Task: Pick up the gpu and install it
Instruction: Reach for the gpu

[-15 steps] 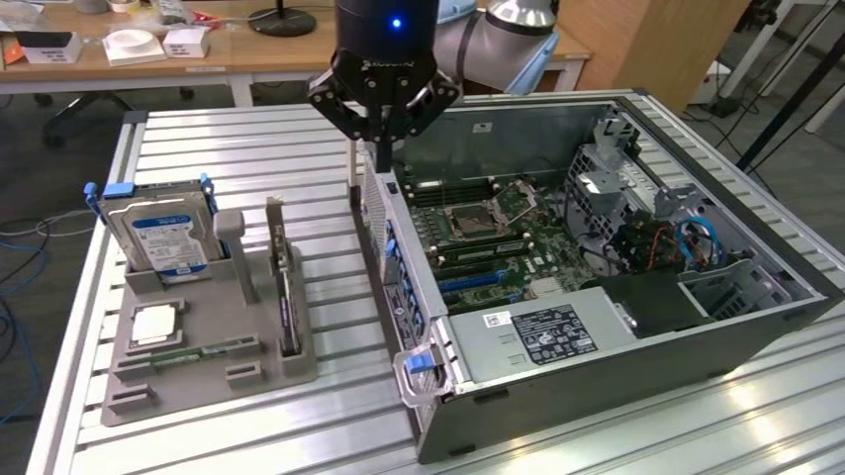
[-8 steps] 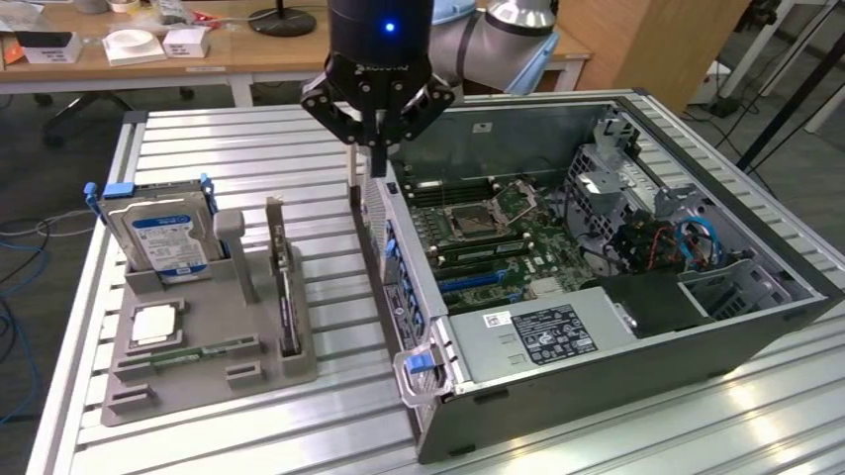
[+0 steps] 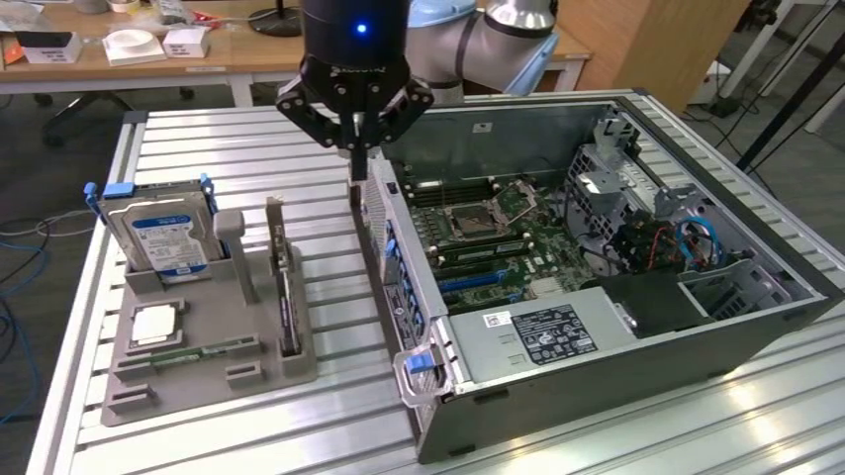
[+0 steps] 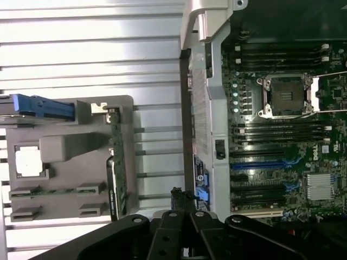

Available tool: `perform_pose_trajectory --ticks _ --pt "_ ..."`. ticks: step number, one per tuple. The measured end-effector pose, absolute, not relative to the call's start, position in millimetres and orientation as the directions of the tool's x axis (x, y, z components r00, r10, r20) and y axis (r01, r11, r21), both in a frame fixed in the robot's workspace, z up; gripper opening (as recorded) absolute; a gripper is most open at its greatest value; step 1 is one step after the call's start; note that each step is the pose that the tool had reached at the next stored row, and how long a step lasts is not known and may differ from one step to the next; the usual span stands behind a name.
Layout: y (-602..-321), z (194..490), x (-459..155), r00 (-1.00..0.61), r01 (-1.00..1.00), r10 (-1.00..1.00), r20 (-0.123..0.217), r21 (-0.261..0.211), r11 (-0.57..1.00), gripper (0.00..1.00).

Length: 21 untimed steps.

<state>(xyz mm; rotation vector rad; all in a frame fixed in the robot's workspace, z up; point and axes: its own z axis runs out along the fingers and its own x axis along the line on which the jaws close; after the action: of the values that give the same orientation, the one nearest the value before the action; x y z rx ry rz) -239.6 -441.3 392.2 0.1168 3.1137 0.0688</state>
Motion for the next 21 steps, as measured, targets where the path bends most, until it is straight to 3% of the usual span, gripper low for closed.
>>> perform_pose_trajectory --ticks 21 --pt "-441.4 391.4 -301.2 -0.997 0.074 0.075 -0.023 0.045 0.996 0.11"
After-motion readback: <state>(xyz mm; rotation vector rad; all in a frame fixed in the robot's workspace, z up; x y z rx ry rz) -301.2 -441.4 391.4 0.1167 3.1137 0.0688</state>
